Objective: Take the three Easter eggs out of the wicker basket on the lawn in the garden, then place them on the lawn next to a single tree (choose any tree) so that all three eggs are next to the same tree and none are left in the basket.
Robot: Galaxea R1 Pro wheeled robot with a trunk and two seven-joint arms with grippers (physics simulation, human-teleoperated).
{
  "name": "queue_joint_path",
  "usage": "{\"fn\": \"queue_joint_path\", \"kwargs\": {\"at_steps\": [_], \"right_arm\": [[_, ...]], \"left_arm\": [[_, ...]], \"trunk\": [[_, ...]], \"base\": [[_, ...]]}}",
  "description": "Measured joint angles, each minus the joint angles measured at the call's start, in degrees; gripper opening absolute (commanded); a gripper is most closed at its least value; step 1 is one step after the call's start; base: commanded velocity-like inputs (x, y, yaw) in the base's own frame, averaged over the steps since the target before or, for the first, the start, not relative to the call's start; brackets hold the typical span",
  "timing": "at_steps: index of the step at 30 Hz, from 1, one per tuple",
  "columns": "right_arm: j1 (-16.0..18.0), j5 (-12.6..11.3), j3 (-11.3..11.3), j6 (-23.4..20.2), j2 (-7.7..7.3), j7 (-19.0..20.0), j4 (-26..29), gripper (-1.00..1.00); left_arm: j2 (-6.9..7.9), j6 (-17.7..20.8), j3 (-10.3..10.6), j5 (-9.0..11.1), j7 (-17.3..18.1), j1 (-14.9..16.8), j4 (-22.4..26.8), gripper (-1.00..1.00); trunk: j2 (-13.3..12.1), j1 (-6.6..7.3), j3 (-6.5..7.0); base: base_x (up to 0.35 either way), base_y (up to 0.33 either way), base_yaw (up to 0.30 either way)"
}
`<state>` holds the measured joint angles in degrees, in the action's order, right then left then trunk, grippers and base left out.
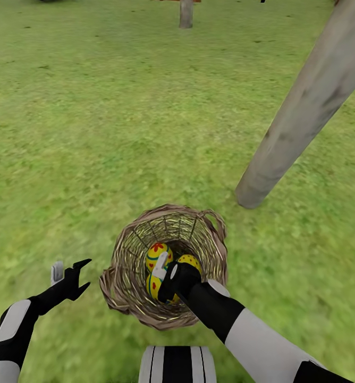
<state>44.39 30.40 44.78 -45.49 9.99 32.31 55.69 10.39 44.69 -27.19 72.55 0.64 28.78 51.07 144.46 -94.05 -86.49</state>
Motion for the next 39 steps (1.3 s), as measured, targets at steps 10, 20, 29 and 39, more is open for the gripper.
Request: {"fn": "queue_joint_path", "kwargs": {"at_steps": [10,20,29,39], "right_arm": [[0.0,-0.2,0.0,0.1,0.0,0.0,-0.3,-1.0],[0.0,-0.6,0.1,-0.2,0.01,0.0,-0.9,-1.0],[0.0,-0.5,0.0,-0.2,0.01,0.0,-0.7,-1.0],[0.0,-0.4,-0.4,-11.4,-2.29,5.3,20.5,-1.0]], "left_arm": [[0.0,0.0,-0.1,0.0,0.0,0.0,-0.1,1.0],[0.0,0.0,-0.1,-0.1,0.0,0.0,-0.1,1.0],[0.0,0.0,-0.1,0.0,0.0,0.0,-0.1,1.0],[-0.02,0.0,0.2,0.0,0.0,0.0,-0.1,1.0]], "trunk": [[0.0,0.02,0.21],[-0.1,0.27,2.42],[-0.3,0.51,4.42],[-0.4,0.77,6.64]], "base": [[0.0,0.0,0.0],[0.0,0.0,0.0],[0.0,0.0,0.0],[0.0,0.0,0.0]]}}
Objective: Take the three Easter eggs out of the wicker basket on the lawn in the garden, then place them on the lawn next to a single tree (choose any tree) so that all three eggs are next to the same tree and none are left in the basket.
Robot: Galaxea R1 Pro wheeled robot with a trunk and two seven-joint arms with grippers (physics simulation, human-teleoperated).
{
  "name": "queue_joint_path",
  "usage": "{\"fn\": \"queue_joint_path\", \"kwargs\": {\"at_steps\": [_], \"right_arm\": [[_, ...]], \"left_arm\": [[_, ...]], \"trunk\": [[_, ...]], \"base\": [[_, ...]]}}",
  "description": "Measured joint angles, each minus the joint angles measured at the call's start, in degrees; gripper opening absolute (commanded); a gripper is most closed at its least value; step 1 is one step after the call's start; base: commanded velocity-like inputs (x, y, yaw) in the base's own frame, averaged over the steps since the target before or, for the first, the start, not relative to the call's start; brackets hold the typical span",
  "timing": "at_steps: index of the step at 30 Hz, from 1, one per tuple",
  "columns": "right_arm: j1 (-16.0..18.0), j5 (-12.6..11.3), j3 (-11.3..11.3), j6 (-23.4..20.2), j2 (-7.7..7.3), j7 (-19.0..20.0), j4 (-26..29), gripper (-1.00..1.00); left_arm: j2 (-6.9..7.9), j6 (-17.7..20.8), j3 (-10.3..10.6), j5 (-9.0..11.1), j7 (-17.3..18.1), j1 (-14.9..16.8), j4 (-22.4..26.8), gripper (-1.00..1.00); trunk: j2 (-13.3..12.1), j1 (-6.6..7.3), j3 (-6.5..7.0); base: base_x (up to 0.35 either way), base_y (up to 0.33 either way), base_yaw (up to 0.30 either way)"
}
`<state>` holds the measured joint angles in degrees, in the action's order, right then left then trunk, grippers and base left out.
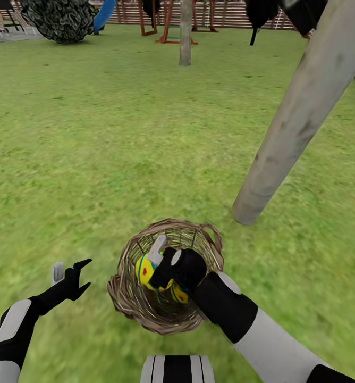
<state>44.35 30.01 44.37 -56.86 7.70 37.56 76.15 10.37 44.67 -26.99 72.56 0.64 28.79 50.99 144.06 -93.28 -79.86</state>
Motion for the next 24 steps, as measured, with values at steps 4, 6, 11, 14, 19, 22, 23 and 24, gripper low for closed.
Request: {"fn": "queue_joint_path", "kwargs": {"at_steps": [4,6,11,14,19,22,23,24], "right_arm": [[0.0,0.8,-6.8,-0.2,-0.78,1.7,2.1,-1.0],[0.0,0.8,-8.5,-0.2,-2.75,1.7,3.0,-1.0],[0.0,0.6,-22.1,0.3,-6.86,16.3,5.4,-1.0],[0.0,0.0,-29.6,0.5,-7.32,24.9,5.5,-1.0],[0.0,-0.3,-37.4,0.8,-7.45,45.6,5.5,-1.0],[-0.6,-0.5,-39.0,0.8,-7.12,48.4,4.8,-1.0],[-1.0,-0.2,-38.7,0.8,-6.95,48.7,4.5,-1.0],[-1.3,-0.3,-38.4,0.9,-6.89,49.0,4.2,-1.0]], "left_arm": [[-0.01,0.0,0.1,0.0,0.0,0.0,0.0,1.0],[-0.03,0.0,0.2,-0.1,0.0,0.0,0.0,1.0],[0.02,0.0,0.2,-0.2,0.0,0.0,0.0,1.0],[0.02,0.0,0.2,-0.3,0.0,0.0,-0.1,1.0],[0.02,0.0,0.2,-0.5,-0.1,0.0,-0.1,1.0],[0.67,-0.5,-0.5,0.0,-0.1,-0.6,-0.7,1.0],[0.73,-0.5,-0.8,0.0,-0.2,-0.6,-0.9,1.0],[0.86,-0.5,-1.1,-0.1,-0.3,-0.9,-0.8,1.0]], "trunk": [[-0.1,0.1,0.89],[-0.1,0.15,1.33],[-0.1,0.28,2.44],[-0.2,0.36,3.1],[-0.3,0.49,4.21],[-0.3,0.51,4.43],[-0.3,0.51,4.43],[-0.3,0.54,4.65]], "base": [[0.0,0.0,0.0],[0.0,0.0,0.0],[0.0,0.0,0.0],[0.0,0.0,0.0],[0.0,0.0,0.0],[0.0,0.0,0.0],[0.0,0.0,0.0],[0.0,0.0,0.0]]}}
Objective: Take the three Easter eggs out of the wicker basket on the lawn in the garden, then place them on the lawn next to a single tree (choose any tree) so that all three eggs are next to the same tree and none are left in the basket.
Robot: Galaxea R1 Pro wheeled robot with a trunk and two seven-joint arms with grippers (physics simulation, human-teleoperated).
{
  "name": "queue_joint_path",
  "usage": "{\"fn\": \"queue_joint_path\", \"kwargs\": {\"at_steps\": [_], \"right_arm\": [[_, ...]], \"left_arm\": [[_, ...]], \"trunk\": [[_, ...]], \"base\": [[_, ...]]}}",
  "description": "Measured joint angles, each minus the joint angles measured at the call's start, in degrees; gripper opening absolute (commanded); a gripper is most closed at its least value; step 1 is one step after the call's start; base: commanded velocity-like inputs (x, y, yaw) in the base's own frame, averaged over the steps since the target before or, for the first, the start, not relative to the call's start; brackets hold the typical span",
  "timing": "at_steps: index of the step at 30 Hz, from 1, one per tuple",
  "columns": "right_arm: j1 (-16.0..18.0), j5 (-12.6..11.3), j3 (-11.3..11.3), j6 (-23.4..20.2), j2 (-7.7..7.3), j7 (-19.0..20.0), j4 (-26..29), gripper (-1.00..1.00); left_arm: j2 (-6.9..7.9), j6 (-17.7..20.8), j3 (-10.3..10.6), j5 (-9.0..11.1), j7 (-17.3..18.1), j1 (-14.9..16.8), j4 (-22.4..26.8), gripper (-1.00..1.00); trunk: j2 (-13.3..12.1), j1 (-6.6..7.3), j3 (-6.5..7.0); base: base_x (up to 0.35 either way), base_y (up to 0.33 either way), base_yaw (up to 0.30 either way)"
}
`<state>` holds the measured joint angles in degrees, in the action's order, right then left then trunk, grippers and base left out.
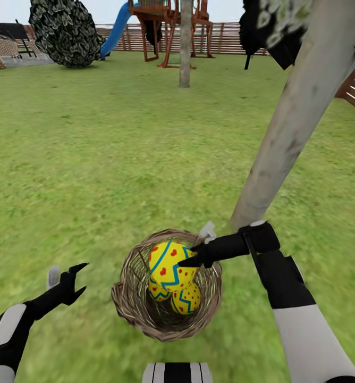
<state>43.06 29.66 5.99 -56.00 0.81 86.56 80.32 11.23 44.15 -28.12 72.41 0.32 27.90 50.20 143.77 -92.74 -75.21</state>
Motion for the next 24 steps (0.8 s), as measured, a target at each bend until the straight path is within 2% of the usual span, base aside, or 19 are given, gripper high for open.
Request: {"fn": "queue_joint_path", "kwargs": {"at_steps": [6,9,11,15,17,19,20,23,24], "right_arm": [[-1.9,-0.6,1.0,0.2,0.04,0.8,-1.9,-1.0],[-2.2,-0.8,1.0,0.1,0.01,1.2,-2.0,-1.0],[-2.2,-0.9,0.8,0.1,-0.03,2.8,-2.0,-1.0],[-2.2,-1.4,0.7,0.1,-0.05,2.9,-2.0,-1.0],[-2.2,-5.5,0.6,0.1,-0.42,2.9,-2.0,-1.0],[-2.2,-10.9,0.2,0.0,-1.6,2.9,-2.1,-1.0],[-2.2,-12.1,-0.9,0.0,-2.02,2.9,-2.1,-1.0],[-2.4,-17.0,-11.8,0.0,-2.32,2.9,-2.1,-1.0],[-2.5,-19.1,-14.3,0.0,-2.43,2.9,-2.2,-1.0]], "left_arm": [[0.52,0.0,-0.9,-0.2,-0.2,-0.3,0.2,1.0],[0.63,0.1,-1.0,-0.1,-0.1,-0.3,0.4,1.0],[1.12,0.1,-0.9,-0.1,-0.1,-0.4,0.4,1.0],[1.67,0.1,-0.9,-0.1,-0.1,-0.4,0.3,1.0],[1.7,0.1,-0.9,-0.1,-0.1,-0.3,0.3,1.0],[1.69,0.1,-0.9,-0.1,-0.1,-0.4,0.3,1.0],[1.7,0.1,-0.9,-0.1,-0.1,-0.4,0.3,1.0],[1.64,0.1,-0.9,-0.1,-0.1,-0.4,0.3,1.0],[1.63,0.1,-0.9,-0.1,-0.1,-0.4,0.3,1.0]], "trunk": [[-0.1,0.15,1.33],[-0.1,0.2,1.99],[-0.1,0.25,2.44],[-0.2,0.35,3.32],[-0.2,0.4,3.77],[-0.3,0.45,4.21],[-0.3,0.48,4.43],[-0.3,0.58,5.1],[-0.3,0.61,5.32]], "base": [[-0.045,0.0,0.0],[-0.323,0.0,0.0],[-0.34,0.0,0.0],[-0.342,0.0,0.0],[-0.344,0.0,0.0],[-0.344,0.0,0.0],[-0.344,0.0,0.0],[-0.142,0.0,0.0],[-0.023,0.0,0.0]]}}
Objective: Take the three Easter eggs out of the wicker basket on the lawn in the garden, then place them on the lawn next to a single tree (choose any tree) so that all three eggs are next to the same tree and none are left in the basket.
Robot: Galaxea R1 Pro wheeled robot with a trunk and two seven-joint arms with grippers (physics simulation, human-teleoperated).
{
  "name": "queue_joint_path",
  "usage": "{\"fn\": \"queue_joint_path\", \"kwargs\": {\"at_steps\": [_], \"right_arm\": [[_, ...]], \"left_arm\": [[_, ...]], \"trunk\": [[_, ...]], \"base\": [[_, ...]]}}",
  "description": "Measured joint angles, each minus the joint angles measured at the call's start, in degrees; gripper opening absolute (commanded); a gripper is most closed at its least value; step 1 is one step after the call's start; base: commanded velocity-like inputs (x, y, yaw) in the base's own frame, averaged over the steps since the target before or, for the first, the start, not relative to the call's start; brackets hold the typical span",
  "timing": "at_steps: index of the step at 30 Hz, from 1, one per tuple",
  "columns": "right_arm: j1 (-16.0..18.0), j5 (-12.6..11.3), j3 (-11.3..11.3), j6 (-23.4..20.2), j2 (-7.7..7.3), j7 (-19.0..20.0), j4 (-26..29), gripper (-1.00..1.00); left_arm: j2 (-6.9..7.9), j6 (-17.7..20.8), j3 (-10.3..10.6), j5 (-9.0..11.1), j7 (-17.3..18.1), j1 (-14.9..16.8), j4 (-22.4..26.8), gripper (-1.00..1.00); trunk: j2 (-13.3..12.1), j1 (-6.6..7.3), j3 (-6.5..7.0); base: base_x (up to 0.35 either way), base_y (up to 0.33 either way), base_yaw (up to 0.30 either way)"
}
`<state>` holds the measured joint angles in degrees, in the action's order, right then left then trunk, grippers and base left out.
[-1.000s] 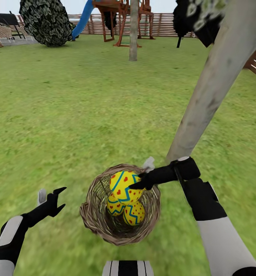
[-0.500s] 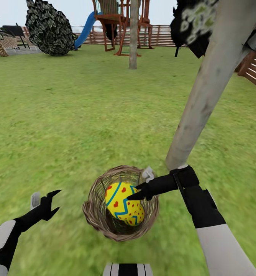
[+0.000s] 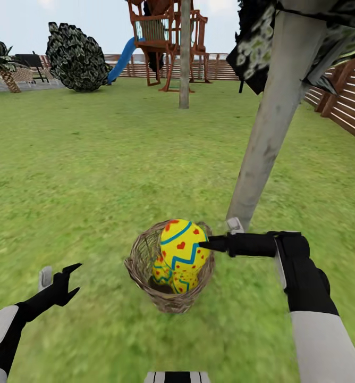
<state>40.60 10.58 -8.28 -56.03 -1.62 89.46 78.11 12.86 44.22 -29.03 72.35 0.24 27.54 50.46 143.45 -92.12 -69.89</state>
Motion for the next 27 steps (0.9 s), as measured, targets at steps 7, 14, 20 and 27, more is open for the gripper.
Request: {"fn": "queue_joint_path", "kwargs": {"at_steps": [7,14,20,27], "right_arm": [[0.0,-1.9,-1.8,-0.1,-0.16,0.0,-0.4,-1.0],[0.0,-1.8,-1.9,0.0,-0.16,0.0,-0.7,-1.0],[-0.1,-1.6,-2.0,-0.1,-0.53,0.0,-0.6,-1.0],[-0.1,-1.0,-7.9,0.0,-1.3,-7.9,-0.1,-1.0]], "left_arm": [[0.06,0.2,-0.6,0.3,5.3,-0.1,-0.2,1.0],[1.34,0.8,0.0,-0.1,17.7,-0.1,0.8,1.0],[2.53,2.8,11.5,-0.8,40.0,-0.3,7.8,1.0],[1.72,3.6,24.0,-0.4,41.9,-0.3,15.6,1.0]], "trunk": [[-0.1,0.11,1.17],[-0.1,0.11,1.61],[-0.1,0.11,2.0],[-0.1,0.11,2.45]], "base": [[-0.002,0.0,-0.165],[0.0,0.0,-0.221],[0.0,0.0,-0.222],[0.0,0.0,-0.222]]}}
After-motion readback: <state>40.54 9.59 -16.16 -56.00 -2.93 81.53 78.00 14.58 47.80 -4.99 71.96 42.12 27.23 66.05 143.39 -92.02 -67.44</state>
